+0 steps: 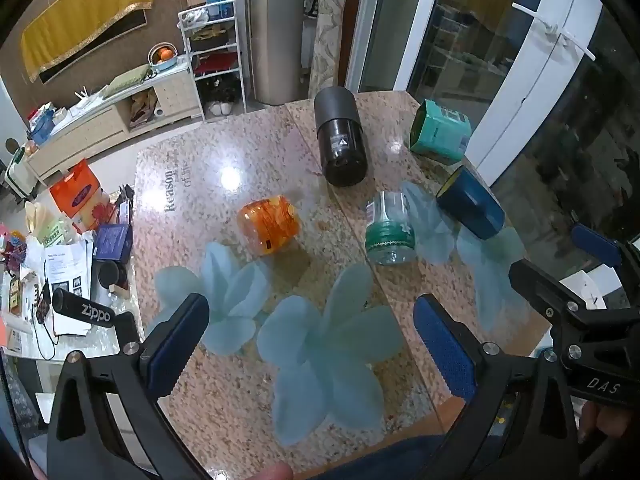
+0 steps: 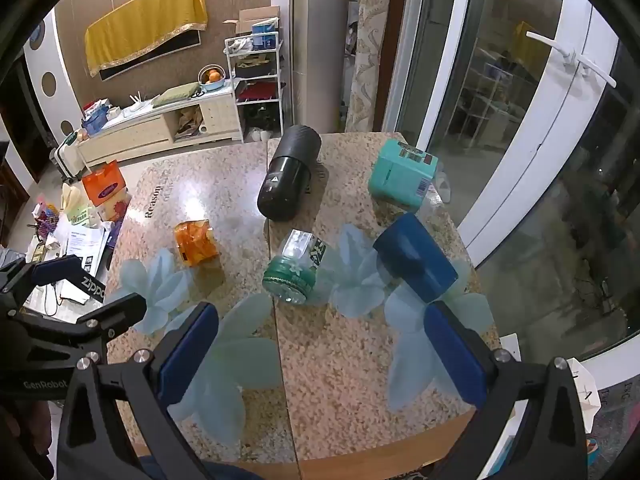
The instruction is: Flip cup upright
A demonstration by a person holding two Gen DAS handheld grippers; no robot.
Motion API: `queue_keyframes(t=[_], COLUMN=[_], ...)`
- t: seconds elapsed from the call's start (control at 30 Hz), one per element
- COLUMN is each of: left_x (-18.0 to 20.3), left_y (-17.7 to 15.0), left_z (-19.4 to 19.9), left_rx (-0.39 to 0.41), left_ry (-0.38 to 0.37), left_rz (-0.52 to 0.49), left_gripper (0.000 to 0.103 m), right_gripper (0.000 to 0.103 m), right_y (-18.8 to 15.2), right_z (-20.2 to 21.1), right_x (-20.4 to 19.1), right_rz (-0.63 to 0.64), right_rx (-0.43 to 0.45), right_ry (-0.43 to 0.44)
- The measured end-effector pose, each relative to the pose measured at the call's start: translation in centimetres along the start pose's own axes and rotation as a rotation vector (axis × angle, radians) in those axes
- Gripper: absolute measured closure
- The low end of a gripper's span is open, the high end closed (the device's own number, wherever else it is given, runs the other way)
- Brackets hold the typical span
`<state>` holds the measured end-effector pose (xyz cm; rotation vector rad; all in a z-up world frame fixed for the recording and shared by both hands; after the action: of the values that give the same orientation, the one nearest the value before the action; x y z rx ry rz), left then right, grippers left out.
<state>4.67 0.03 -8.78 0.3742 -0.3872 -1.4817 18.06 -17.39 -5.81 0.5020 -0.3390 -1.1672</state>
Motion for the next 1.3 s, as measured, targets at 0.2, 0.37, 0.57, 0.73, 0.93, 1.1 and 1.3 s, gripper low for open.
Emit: queue_keyframes(t=[0.2, 0.37, 0.57, 0.73, 0.93, 1.1, 1.3], left_x=[-0.1, -0.1, -0.1, -0.1, -0.3, -0.6, -0.6], left_y=[0.1, 0.1, -0.1, -0.1, -0.1, -0.2, -0.3], left_z=[-0.5, 0.0, 0.3, 0.1, 0.3, 0.4, 0.4], left_rx=[-0.013, 0.009, 0.011, 0.013, 0.013, 0.013, 0.011], left_ry=[-0.012, 0.006, 0.008, 0.010, 0.010, 0.003, 0.002], left_rz=[0.001, 0.000, 0.000, 0.002, 0.001, 0.013, 0.012], left_gripper=[0.000, 0.000, 0.000, 0.000, 0.000, 0.000, 0.000], right_gripper=[0.000, 0.000, 0.000, 0.000, 0.000, 0.000, 0.000], right_y=[0.0, 0.0, -0.2, -0.1, -0.4, -0.4, -0.4], right_z=[0.0, 0.0, 0.0, 0.1, 0.0, 0.0, 0.0], right_x=[-0.1, -0.4, -0.4, -0.4, -0.7, -0.8, -0.8], right_rz=[-0.003, -0.005, -0.007, -0.007, -0.002, -0.001, -0.001], right_rx=[0.001, -0.002, -0.005, -0.005, -0.006, -0.006, -0.007], right_ry=[0.005, 0.009, 0.010, 0.009, 0.012, 0.014, 0.012])
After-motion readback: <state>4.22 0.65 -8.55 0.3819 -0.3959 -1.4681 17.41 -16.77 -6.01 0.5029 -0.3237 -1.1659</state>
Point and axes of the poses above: each gripper's, at about its wrist camera, not at the fingertips, and z roughly against the way its jaws point, x to its right, y to its top, the point moved 10 cm from there along -z, roughly the way its jaws point, and after that the axes turned 5 degrees about -z, right-handed, at the moved point
